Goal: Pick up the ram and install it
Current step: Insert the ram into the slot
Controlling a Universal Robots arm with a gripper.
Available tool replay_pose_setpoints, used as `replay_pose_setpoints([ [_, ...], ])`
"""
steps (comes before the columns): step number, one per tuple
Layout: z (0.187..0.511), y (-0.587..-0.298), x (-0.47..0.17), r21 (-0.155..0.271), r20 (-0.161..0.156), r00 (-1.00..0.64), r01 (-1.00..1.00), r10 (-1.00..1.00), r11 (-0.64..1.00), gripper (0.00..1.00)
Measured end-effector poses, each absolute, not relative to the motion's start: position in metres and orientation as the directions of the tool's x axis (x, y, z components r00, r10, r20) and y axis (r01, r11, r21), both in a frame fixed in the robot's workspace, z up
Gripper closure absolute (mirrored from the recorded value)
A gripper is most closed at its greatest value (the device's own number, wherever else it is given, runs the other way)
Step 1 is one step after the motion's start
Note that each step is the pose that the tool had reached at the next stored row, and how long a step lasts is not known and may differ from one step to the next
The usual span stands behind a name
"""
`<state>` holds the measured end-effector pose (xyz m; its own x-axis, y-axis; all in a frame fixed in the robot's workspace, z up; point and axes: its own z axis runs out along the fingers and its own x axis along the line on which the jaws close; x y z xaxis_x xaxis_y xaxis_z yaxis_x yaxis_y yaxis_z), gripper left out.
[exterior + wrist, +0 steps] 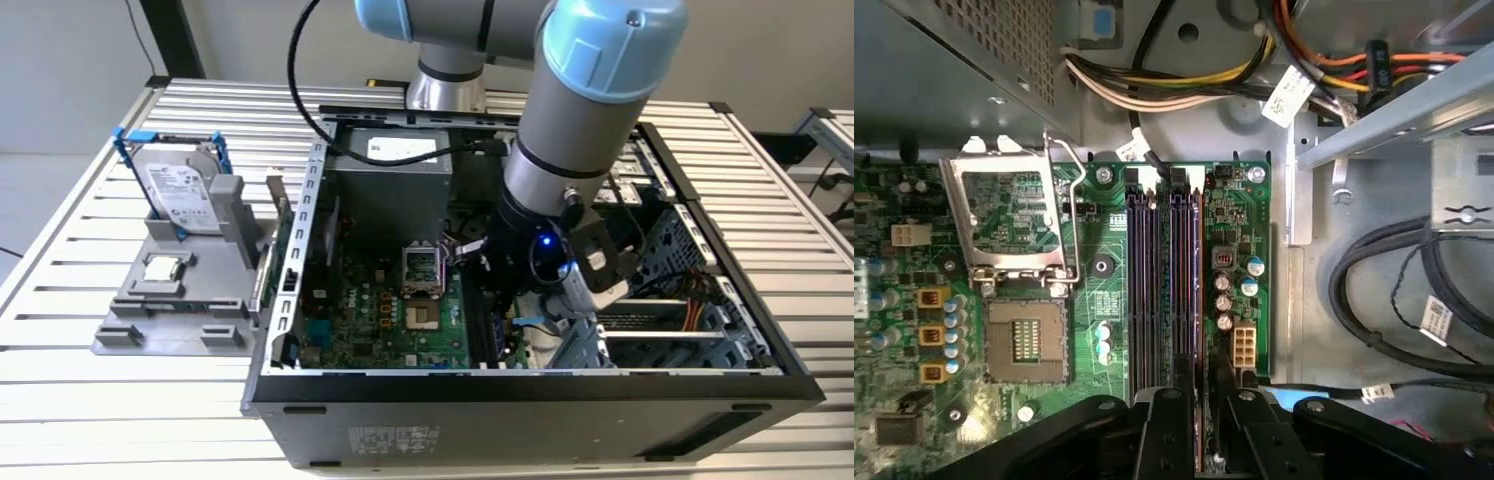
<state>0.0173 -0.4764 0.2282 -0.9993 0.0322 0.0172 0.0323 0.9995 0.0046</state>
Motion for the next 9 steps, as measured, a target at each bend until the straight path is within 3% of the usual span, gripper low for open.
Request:
replay_pose_setpoints([
  [9,0.247,-0.476,0.017,0.005,0.018,-0.999,0.032,0.032,0.999,0.0],
])
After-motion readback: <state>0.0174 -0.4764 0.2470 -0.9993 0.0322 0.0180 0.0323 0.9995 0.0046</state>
